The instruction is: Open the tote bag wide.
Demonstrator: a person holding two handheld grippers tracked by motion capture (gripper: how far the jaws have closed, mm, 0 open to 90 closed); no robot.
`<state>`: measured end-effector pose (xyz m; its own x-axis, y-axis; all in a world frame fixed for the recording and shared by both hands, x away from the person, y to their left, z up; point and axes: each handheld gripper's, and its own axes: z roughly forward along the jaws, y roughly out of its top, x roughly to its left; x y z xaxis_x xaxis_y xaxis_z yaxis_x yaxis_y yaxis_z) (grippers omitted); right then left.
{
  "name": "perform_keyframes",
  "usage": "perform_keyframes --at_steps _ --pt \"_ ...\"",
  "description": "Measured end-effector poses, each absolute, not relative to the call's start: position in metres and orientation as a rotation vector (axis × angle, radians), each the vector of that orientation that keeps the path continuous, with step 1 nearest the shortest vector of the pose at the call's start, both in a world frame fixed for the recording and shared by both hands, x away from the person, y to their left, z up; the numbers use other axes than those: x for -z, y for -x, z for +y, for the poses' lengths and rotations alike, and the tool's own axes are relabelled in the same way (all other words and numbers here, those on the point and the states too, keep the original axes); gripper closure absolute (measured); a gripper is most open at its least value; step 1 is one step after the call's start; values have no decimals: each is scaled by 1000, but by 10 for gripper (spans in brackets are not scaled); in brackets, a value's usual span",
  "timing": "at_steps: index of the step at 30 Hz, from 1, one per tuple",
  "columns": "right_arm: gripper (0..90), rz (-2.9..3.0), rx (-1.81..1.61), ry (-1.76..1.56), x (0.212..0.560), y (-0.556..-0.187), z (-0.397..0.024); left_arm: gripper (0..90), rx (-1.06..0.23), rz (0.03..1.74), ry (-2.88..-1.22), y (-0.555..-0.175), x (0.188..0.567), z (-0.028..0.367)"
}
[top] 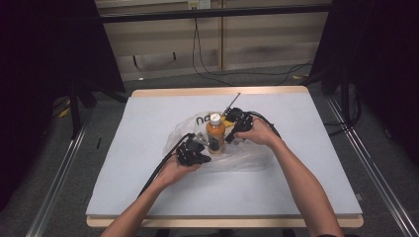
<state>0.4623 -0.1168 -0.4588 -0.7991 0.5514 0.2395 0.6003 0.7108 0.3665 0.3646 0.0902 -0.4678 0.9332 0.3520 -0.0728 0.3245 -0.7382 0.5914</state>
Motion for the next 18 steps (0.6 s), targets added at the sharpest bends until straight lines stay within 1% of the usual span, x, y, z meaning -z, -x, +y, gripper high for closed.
perform_keyframes --at_steps 6,13,14,16,18 --pt "900 -2794 666 1008 462 -484 -109 900 -40 385 -2498 -342 465 79" --pt "900 -2769 692 1123 463 -513 -100 900 -46 204 -2578 -302 460 61" --pt "900 -2773 693 1148 463 -516 -98 900 -27 193 -2576 -298 460 60" --pt "900 -2785 693 1174 463 -522 -96 900 -54 183 -2582 -291 460 57" --pt "900 -2775 707 1218 464 -527 -94 900 -45 158 -2596 -289 459 57"
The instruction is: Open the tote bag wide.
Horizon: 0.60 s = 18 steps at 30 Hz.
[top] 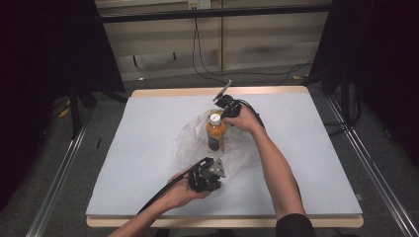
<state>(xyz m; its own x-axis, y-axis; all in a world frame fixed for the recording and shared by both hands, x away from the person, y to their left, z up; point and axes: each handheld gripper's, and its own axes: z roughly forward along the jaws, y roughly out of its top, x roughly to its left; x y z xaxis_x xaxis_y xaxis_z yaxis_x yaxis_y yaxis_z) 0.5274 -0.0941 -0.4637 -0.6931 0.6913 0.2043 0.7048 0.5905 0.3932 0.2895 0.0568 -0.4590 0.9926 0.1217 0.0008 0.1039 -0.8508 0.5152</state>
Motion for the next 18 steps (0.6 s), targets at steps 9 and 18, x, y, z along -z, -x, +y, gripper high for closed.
perform_keyframes --at_steps 9,18 --pt "900 -2796 693 1370 464 -550 -88 900 -24 117 -2592 -272 459 56" --pt "900 -2814 678 1571 465 -562 -88 900 73 86 -2583 -263 459 58"
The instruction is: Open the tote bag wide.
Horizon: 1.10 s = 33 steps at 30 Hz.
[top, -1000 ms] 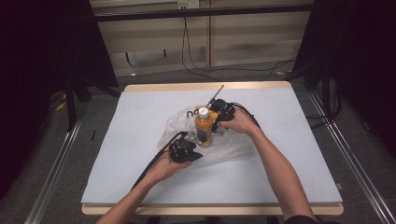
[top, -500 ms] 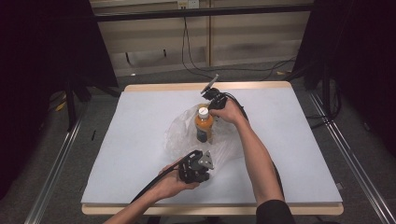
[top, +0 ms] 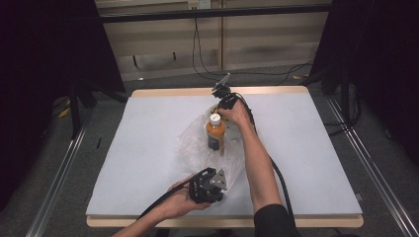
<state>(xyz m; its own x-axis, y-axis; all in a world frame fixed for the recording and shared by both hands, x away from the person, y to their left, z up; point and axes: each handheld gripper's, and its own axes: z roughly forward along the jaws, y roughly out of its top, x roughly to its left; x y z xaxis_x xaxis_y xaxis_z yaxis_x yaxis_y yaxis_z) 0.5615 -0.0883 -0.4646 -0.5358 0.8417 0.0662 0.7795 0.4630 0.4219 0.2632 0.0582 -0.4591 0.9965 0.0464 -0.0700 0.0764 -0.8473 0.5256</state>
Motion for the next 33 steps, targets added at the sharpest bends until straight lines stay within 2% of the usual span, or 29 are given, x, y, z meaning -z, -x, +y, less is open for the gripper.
perform_keyframes --at_steps 2,5,10,11,17,21,27,30,33 --pt "900 2530 -594 -1445 464 -561 -88 900 59 85 -2588 -261 458 59" --pt "900 2562 -598 -1431 463 -559 -87 900 113 110 -2563 -269 460 61" --pt "900 2665 -831 -1371 445 -546 -90 900 136 154 -2496 -283 453 68" --pt "900 2674 -859 -1337 439 -543 -90 900 102 186 -2468 -282 450 69" --pt "900 2698 -947 -1190 409 -504 -89 900 77 224 -2363 -295 430 80" --pt "900 2708 -980 -1156 400 -480 -111 900 28 280 -2308 -312 418 90" --pt "900 2735 -1015 -1141 414 -448 -140 900 -44 405 -2247 -347 412 107" --pt "900 2746 -1007 -1151 426 -436 -149 900 -117 504 -2325 -367 426 109" --pt "900 2758 -987 -1146 442 -429 -159 900 -133 560 -2367 -385 447 116"
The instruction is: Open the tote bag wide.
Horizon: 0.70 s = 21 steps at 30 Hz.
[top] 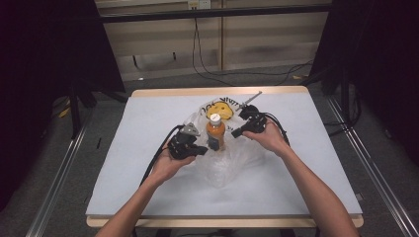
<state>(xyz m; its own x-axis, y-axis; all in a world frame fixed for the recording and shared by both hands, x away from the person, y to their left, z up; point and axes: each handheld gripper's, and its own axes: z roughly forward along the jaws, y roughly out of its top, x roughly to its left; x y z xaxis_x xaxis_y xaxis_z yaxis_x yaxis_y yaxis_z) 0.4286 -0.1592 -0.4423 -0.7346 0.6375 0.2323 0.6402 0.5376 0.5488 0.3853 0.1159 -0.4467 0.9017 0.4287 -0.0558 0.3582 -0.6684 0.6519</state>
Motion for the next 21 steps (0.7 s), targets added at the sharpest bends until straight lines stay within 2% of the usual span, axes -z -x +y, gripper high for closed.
perform_keyframes --at_steps 3,7,9,10,21 --pt "900 -2743 970 1167 455 -423 -168 900 -173 618 -2416 -396 463 125" --pt "900 -2748 962 1155 471 -415 -180 900 -178 694 -2359 -397 473 135" --pt "900 -2728 1004 1150 473 -410 -187 900 -183 663 -2399 -397 471 142" --pt "900 -2716 1018 1151 474 -408 -191 900 -160 709 -2363 -394 472 143" --pt "900 -2747 1002 1170 472 -379 -218 900 -157 676 -2382 -370 471 176"
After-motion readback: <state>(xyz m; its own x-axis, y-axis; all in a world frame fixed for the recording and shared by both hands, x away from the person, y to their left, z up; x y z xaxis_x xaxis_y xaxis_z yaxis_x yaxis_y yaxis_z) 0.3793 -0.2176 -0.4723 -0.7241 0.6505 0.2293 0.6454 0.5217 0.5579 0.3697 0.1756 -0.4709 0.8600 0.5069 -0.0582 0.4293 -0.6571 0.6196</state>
